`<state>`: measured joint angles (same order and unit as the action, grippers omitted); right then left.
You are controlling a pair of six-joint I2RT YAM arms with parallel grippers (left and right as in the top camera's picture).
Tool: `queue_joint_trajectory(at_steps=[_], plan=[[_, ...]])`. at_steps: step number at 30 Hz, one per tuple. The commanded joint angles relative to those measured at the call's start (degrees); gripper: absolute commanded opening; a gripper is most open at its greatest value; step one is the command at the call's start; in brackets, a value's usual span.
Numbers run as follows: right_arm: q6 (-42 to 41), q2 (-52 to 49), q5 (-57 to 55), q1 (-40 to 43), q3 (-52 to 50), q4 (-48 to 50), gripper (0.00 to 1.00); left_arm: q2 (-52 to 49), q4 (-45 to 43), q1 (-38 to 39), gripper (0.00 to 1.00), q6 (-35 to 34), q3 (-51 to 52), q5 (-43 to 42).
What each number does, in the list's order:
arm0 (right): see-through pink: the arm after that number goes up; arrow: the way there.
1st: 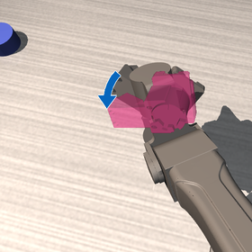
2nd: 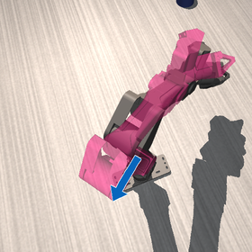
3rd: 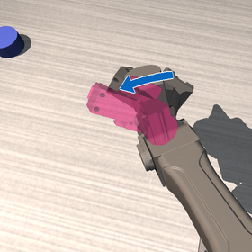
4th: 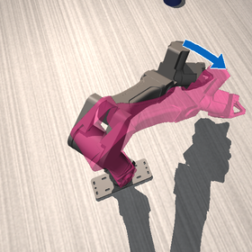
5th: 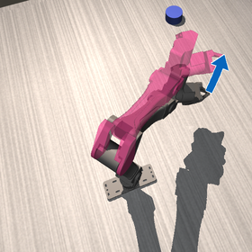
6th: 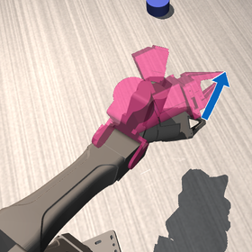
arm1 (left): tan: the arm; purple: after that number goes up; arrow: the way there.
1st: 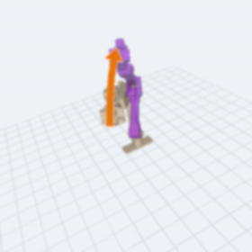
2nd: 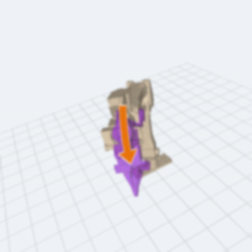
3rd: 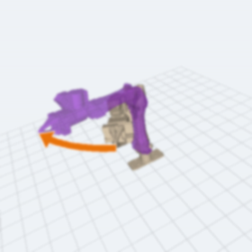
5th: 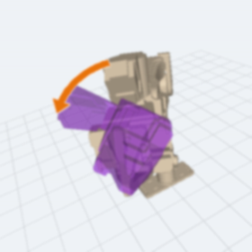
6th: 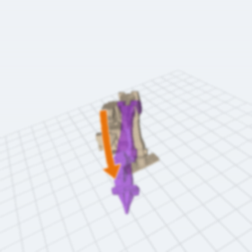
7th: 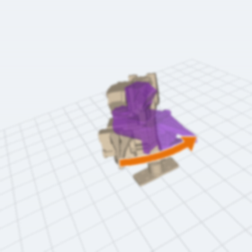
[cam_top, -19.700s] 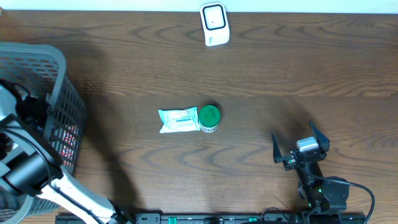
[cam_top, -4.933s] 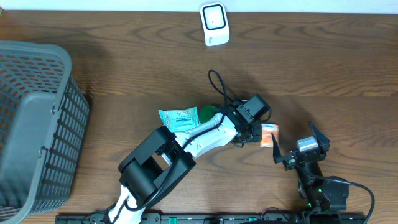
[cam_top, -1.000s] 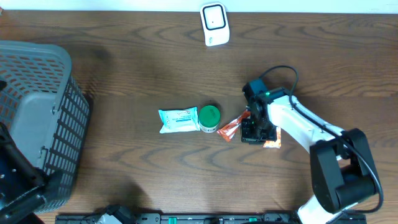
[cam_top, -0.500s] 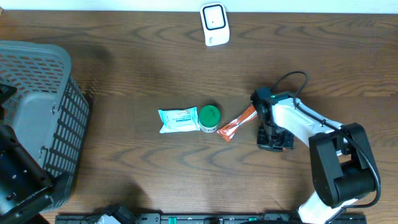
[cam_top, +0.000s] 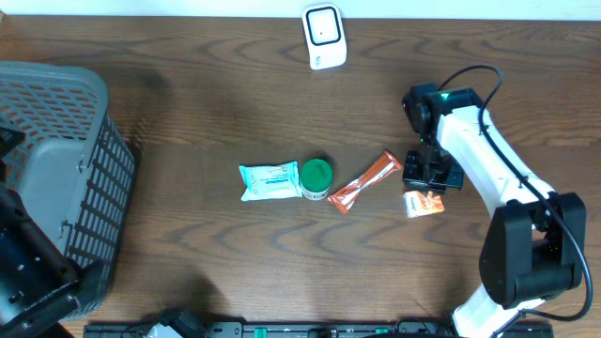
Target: Scan the item barcode
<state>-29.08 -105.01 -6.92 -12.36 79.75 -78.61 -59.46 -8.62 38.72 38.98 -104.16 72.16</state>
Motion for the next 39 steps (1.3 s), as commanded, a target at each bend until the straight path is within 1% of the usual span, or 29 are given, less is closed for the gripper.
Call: queue_joint_trajectory(at_steps=[1,3,4,7,13,17,21,25,30,33,35,39], plan=[[5.2,1.8,6.4,-0.4,0.8,-2.3,0.01,0.4,-0.3,-0.1,0.26,-0.3,0.0,0.1],[5.2,1.8,5.9,-0.3,-0.1,-3.4,0.01,0.4,-0.3,-0.1,0.26,-0.6,0.0,0.1],[5.2,1.8,5.9,-0.3,-2.2,-3.5,0.01,0.6,-0.3,-0.1,0.26,-0.7,0.0,0.0],[4.7,1.8,6.0,-0.4,-6.4,-1.7,0.01,1.2,-0.3,-0.1,0.26,-0.7,0.0,-0.1],[5.0,1.8,5.7,0.1,-16.3,9.7,0.01,2.5,-0.3,-0.1,0.27,-0.7,0.0,-0.1],[4.9,1.8,4.7,1.2,-20.0,15.1,0.01,3.5,-0.3,-0.1,0.27,-0.7,0.0,-0.1],[5.0,1.8,0.0,2.4,-21.4,20.7,0.01,3.8,-0.3,-0.1,0.27,-0.7,0.0,-0.1],[5.0,1.8,-2.1,2.6,-21.4,24.2,0.01,3.8,-0.3,-0.1,0.27,-0.7,0.0,-0.1],[6.1,1.8,-2.0,2.6,-21.4,29.1,0.01,3.8,-0.2,-0.1,0.27,-0.7,0.1,-0.1],[9.9,1.8,-1.6,2.5,-21.3,32.7,0.01,3.7,-0.2,-0.1,0.26,-0.7,0.1,-0.1],[11.4,1.8,-2.3,2.5,-21.2,33.6,0.01,3.8,-0.3,-0.1,0.27,-0.7,0.2,-0.1],[11.8,1.8,-1.4,2.6,-19.6,34.4,0.01,3.8,-0.3,-0.1,0.27,-0.7,1.2,-0.1]])
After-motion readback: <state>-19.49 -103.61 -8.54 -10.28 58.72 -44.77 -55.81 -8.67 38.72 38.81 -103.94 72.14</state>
